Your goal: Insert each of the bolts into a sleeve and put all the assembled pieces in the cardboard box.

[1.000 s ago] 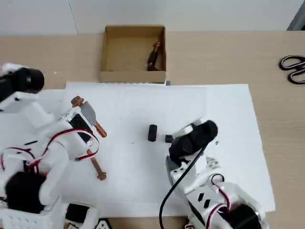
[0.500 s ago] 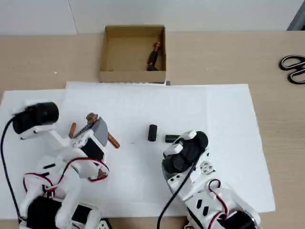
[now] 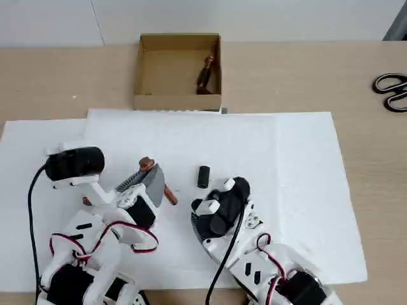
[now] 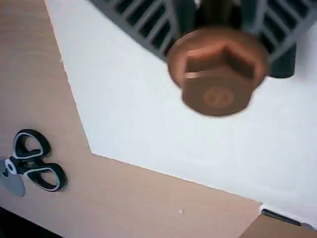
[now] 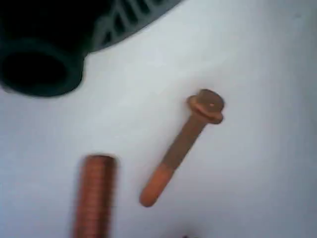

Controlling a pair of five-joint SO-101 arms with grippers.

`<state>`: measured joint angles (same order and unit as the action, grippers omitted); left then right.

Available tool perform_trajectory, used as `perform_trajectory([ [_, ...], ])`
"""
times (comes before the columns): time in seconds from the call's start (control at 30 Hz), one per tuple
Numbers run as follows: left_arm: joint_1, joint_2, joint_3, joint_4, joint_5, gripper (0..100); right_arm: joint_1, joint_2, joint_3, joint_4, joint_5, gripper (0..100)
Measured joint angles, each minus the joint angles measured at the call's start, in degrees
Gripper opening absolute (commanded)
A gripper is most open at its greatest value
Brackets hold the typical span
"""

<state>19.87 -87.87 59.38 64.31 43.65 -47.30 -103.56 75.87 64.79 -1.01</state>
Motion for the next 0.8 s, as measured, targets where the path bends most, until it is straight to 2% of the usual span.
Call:
perform_trajectory([
  [0.4,3.87,0.00,0.00,-0.44,0.00,1,-1.76,0.00,1.93,-2.11,0.00,0.4],
  [0.8,6.86,0.00,0.09,-5.10,0.00,1,-1.76,0.00,1.93,-2.20,0.00,0.4],
])
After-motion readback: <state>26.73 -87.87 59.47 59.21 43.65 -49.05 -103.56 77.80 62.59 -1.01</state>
